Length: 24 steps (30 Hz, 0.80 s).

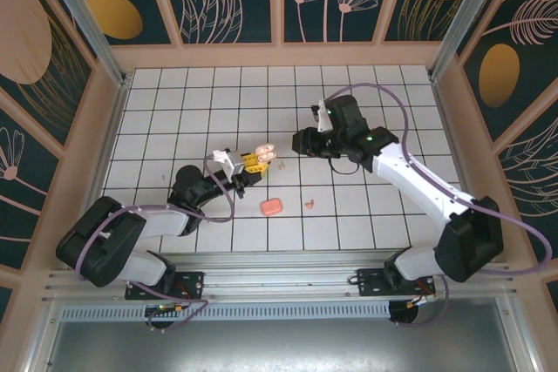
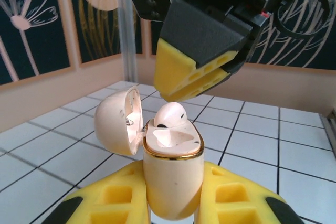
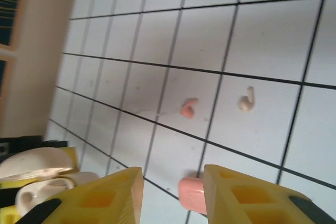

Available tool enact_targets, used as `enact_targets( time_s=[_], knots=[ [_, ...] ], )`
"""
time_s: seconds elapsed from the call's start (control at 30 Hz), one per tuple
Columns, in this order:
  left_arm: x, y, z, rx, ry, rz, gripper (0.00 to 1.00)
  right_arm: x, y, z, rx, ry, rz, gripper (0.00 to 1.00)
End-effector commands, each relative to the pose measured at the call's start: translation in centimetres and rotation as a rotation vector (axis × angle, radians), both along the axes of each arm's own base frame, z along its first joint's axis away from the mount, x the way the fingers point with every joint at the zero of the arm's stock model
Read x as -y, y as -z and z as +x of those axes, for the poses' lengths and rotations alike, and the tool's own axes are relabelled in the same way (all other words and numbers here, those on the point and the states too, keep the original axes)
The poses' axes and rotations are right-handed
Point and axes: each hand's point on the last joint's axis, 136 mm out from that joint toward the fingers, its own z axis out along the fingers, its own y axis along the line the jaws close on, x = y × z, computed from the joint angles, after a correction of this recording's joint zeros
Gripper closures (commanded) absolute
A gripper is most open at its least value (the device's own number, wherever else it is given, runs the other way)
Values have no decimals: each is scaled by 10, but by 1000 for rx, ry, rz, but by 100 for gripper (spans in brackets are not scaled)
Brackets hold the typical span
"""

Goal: Insert the wireless bluetooth earbuds into the charging case

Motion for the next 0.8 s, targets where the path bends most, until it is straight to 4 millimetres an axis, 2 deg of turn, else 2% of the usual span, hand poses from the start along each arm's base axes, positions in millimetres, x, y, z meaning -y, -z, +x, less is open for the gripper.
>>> enact_targets(
  time_s=[0.0,0.23,0.4,0.53,0.77],
  knots=[
    [-17,-12,9,13,-122,-70,89,10,11,11,-36,43,-102,63],
    [-51,5,29,-112,-282,-139,90,9,50,21,-157,72,-258,61],
    [-71,12,41,-169,-336,-183,90,-11,71,29,-177,1,-336,60],
    [-78,16,46,-203,-355,-202,90,-35,83,37,-198,-62,-324,60],
    [-82,25,47,-247,-374,-227,89,-45,122,51,-258,-90,-427,60]
  ],
)
